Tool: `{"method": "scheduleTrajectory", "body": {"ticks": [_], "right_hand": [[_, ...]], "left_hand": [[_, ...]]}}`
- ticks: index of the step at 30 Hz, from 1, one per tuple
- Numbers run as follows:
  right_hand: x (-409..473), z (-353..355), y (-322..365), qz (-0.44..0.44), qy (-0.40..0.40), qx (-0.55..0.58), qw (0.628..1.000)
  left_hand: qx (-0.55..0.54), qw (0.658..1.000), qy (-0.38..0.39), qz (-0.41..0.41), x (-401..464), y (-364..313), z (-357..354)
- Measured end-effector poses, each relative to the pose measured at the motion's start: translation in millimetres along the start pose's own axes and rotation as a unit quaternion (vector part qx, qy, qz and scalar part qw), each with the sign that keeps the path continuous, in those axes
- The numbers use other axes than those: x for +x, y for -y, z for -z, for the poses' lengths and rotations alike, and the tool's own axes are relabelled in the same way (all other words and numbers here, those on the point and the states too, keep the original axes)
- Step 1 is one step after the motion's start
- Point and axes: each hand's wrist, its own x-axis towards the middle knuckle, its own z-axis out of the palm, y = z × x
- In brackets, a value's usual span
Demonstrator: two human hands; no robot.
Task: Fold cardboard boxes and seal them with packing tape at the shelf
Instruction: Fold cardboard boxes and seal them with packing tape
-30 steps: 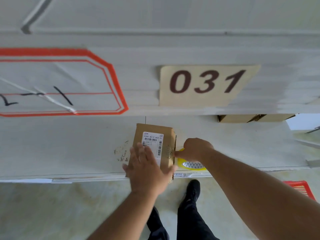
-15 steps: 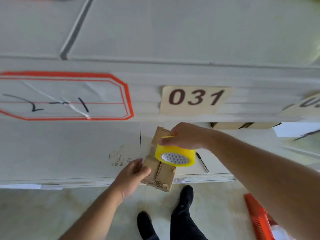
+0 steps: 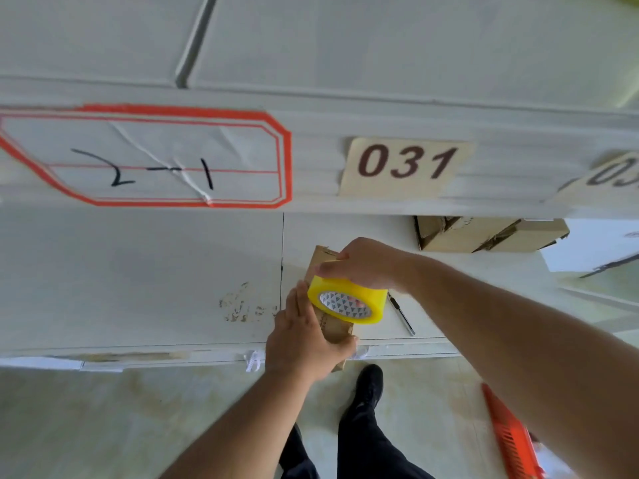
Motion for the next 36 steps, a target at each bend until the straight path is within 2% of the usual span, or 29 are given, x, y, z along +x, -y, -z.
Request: {"method": "scheduleTrajectory", "body": {"ticks": [4, 8, 14, 25, 32, 34, 36], "right_hand": [[-20.8, 13.3, -42.1, -0.019, 0.004, -0.062, 0.998], [-28.2, -12.5, -86.0, -0.059, -0.001, -0.142, 0.988], [-25.5, -26.5, -100.5, -0.046, -0.043, -0.179, 0.982], [-4.1, -49.3, -110.9, -0.080, 0.003, -0.164, 0.983], [2.4, -47.5, -99.6, -0.075, 0.021, -0.153, 0.985], [-3.0, -31.8, -95.2, -0.066, 0.020, -0.143, 0.987], [-9.0, -9.9, -80.7, -0.040, 0.021, -0.107, 0.993]], "left_hand": [[0.033, 0.999, 0.005, 0.009, 0.9, -1.0, -0.2], [0.056, 0.998, -0.004, 0.002, 0.8, -2.5, -0.3], [0.077, 0.997, 0.013, 0.001, 0.1, -4.9, 2.0], [0.081, 0.996, 0.021, 0.008, -0.6, -6.0, 3.7], [0.101, 0.992, 0.058, 0.044, 0.1, -18.5, 4.5], [0.072, 0.995, 0.045, 0.055, 4.9, -9.5, 7.8], [-0.034, 0.995, 0.059, 0.075, 12.4, 0.9, 18.3]]}}
